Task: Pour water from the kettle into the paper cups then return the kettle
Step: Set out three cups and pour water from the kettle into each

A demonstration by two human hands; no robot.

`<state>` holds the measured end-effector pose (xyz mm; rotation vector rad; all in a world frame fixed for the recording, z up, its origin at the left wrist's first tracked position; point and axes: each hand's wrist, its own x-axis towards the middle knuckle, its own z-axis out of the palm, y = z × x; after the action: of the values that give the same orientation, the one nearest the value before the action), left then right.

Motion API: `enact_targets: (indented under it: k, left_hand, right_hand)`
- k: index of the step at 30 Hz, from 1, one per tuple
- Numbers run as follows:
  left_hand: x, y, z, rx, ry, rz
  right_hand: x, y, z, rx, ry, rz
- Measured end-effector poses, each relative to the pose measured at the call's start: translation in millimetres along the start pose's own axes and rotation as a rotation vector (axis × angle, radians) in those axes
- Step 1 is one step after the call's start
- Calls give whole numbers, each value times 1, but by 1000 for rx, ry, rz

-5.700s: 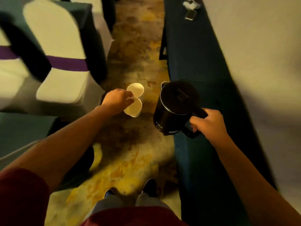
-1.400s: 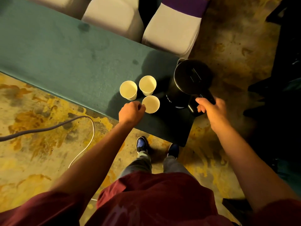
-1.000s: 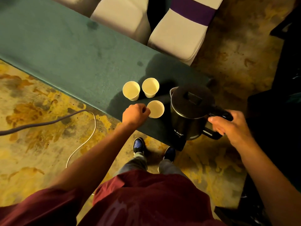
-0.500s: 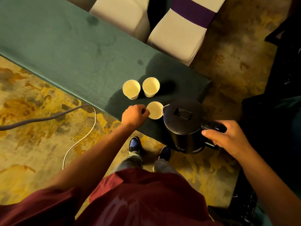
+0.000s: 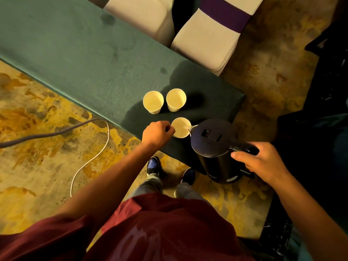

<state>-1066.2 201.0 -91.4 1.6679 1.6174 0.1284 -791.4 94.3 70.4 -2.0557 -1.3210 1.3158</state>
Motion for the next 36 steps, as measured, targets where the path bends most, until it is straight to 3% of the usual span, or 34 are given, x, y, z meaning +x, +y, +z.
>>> enact_targets:
  k: [36]
  left_hand:
    - [2, -11, -1, -54, -66, 61]
  right_hand:
    - [9, -7, 8, -111, -2, 99]
